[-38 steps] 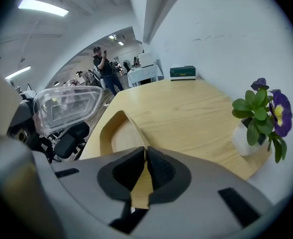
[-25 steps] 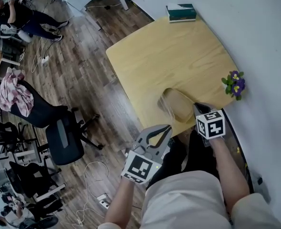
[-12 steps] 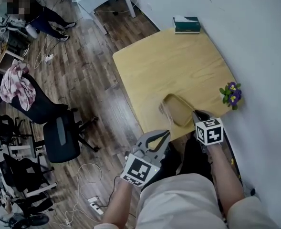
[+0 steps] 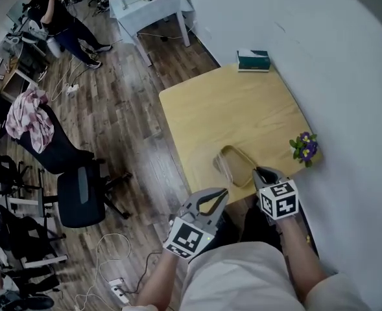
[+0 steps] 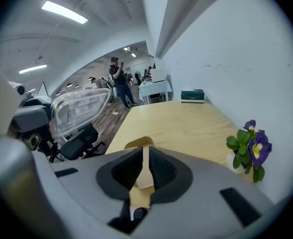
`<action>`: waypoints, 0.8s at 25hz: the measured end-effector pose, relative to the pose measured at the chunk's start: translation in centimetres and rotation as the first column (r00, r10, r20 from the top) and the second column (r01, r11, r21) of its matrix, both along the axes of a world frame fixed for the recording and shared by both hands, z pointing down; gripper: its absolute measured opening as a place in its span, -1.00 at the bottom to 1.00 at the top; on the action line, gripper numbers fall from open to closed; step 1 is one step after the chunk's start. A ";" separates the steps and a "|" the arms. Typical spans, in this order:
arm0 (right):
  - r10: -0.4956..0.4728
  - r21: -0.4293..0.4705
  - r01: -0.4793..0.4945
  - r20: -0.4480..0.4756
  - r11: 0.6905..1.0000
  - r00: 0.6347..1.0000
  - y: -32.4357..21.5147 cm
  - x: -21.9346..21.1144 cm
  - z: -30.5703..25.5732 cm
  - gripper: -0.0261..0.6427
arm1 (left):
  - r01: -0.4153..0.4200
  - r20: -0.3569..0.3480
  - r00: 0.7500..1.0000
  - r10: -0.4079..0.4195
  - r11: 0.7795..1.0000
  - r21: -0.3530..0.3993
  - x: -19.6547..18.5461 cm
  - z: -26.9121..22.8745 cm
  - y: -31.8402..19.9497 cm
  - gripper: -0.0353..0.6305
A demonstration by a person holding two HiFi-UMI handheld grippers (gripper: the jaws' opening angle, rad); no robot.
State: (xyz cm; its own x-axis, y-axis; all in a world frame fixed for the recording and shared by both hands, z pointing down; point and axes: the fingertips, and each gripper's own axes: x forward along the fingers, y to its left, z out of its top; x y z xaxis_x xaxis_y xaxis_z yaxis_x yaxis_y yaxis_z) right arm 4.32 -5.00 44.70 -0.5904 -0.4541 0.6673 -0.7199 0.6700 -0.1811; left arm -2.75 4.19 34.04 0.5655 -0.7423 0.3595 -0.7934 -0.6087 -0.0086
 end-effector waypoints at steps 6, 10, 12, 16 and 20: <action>-0.055 0.042 0.053 0.059 0.998 0.997 1.4 -0.5 -3.2 -0.80 | 0.008 -0.002 1.000 -0.007 1.000 0.027 1.1 -1.0 -0.1 -0.85; -0.076 0.070 0.070 0.094 0.995 0.993 2.0 -0.5 -5.4 -0.80 | 0.026 -0.018 1.000 -0.025 0.998 0.049 1.6 -2.0 -0.2 -0.86; -0.081 0.083 0.072 0.108 0.994 0.991 2.1 -0.5 -6.6 -0.80 | 0.032 -0.024 0.999 -0.031 0.998 0.058 1.8 -2.6 -0.3 -0.85; -0.091 0.110 0.077 0.135 0.991 0.987 2.2 -0.7 -8.4 -0.80 | 0.044 -0.030 0.999 -0.042 0.996 0.071 1.8 -3.1 -0.4 -0.85; -0.105 0.139 0.082 0.162 0.987 0.981 2.3 -0.8 -10.2 -0.81 | 0.064 -0.049 0.997 -0.060 0.994 0.088 1.7 -3.8 -0.4 -0.85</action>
